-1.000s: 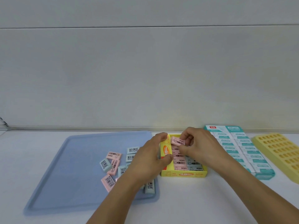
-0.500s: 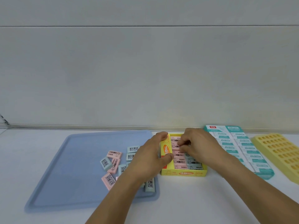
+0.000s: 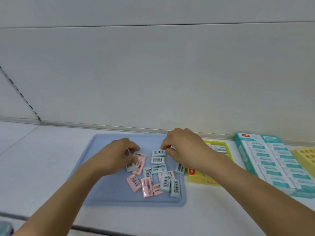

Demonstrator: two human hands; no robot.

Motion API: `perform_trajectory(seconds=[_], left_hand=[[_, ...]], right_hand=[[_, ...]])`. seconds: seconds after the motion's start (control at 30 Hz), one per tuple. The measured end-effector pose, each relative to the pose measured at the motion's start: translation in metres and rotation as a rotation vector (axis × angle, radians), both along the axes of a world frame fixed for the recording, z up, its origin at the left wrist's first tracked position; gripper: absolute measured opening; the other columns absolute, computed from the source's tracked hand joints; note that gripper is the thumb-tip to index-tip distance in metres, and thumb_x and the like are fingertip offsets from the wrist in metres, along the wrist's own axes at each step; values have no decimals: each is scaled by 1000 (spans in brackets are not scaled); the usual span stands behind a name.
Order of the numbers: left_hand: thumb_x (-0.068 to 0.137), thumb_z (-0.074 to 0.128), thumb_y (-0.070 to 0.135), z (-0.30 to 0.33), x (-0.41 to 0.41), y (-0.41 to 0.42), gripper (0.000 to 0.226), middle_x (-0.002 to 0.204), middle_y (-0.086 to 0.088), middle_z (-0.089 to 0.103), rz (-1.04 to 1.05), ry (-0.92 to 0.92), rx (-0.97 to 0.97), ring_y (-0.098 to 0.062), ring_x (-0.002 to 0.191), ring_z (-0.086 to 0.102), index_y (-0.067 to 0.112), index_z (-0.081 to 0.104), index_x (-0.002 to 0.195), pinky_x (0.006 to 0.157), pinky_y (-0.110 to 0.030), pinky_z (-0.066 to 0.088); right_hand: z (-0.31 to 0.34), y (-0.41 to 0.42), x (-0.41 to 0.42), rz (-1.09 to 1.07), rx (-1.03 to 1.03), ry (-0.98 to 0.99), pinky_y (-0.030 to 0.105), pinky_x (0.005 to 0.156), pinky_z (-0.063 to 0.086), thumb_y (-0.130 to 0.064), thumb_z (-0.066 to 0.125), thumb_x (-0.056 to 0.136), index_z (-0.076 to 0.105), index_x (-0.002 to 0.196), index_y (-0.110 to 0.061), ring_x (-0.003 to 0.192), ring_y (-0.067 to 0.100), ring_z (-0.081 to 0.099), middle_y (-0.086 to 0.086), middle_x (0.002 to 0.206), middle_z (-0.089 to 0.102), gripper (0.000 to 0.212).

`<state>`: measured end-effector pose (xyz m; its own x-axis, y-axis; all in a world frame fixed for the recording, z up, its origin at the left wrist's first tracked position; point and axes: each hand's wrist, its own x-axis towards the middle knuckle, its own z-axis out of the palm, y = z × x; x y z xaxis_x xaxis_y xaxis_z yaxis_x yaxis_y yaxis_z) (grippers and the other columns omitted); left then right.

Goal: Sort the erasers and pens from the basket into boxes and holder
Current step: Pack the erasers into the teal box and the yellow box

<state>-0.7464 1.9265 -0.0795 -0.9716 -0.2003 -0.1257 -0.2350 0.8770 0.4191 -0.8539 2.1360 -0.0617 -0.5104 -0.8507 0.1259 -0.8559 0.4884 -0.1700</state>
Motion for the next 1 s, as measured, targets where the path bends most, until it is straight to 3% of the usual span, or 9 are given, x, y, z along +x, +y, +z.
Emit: perform_trajectory(seconds=[0.13, 0.3, 0.43, 0.53, 0.63, 0.73, 0.8, 0.93, 1.0], left_hand=[[87, 70, 28, 4, -12, 5, 14, 96, 10, 59, -12, -57, -32, -7, 88, 57, 30, 64, 99, 77, -21, 45], [84, 72, 24, 4, -11, 9, 16, 78, 11, 58, 42, 36, 34, -9, 72, 55, 27, 56, 79, 57, -17, 37], [89, 68, 16, 8, -8, 27, 11, 74, -4, 69, 332, 321, 719, -12, 64, 62, 11, 58, 90, 63, -25, 48], [94, 54, 3, 15, -11, 54, 10, 77, -10, 63, 426, 265, 1381, -18, 61, 63, 7, 57, 103, 55, -27, 54], [87, 55, 14, 24, -19, 81, 16, 75, -10, 56, 387, 109, 1735, -21, 59, 60, 5, 58, 100, 48, -27, 52], [86, 63, 32, 26, -27, 102, 29, 75, -8, 54, 313, 67, 1694, -18, 60, 57, 6, 57, 98, 45, -23, 48], [77, 71, 22, 27, -31, 111, 29, 71, -5, 54, 237, 102, 1618, -14, 61, 57, 6, 59, 97, 44, -19, 45], [69, 72, 5, 25, -37, 116, 33, 70, -8, 62, 171, 184, 1569, -14, 63, 60, 1, 62, 100, 48, -18, 49], [68, 73, 4, 24, -39, 117, 34, 75, -10, 64, 137, 205, 1537, -15, 64, 62, -1, 63, 100, 52, -18, 51]], right_hand=[[-13, -37, -10, -4, 250, 9, 40, 80, 52, -6, 55, 81, 66, 103, -10, 98, 31, 59, 9, 103, 65, 24], [-10, -36, -13, 5, 208, -96, 39, 77, 51, -15, 60, 81, 63, 96, -5, 94, 27, 59, 7, 98, 64, 19], [-3, -5, -6, -57, -115, -127, 30, 70, 45, -29, 61, 86, 51, 87, -26, 84, 14, 55, -12, 84, 55, 10], [-2, 21, -2, -107, -332, -253, 35, 64, 50, -25, 65, 85, 48, 81, -30, 67, 11, 57, -12, 68, 57, 17], [-5, 40, 1, -107, -531, -239, 39, 61, 51, -17, 68, 81, 50, 80, -29, 63, 12, 57, -10, 70, 57, 22], [-4, 51, 5, -74, -623, -56, 40, 56, 50, -14, 66, 80, 49, 82, -29, 63, 13, 54, -10, 74, 53, 23], [-2, 58, 6, -72, -655, 4, 38, 55, 50, -17, 64, 81, 47, 84, -31, 64, 14, 54, -10, 77, 52, 23], [0, 73, 5, -129, -693, -185, 31, 64, 52, -24, 77, 79, 52, 94, -37, 73, 13, 59, -12, 85, 57, 31], [3, 80, 4, -99, -704, -183, 24, 67, 52, -23, 79, 78, 62, 107, -29, 76, 10, 61, -12, 90, 60, 35]])
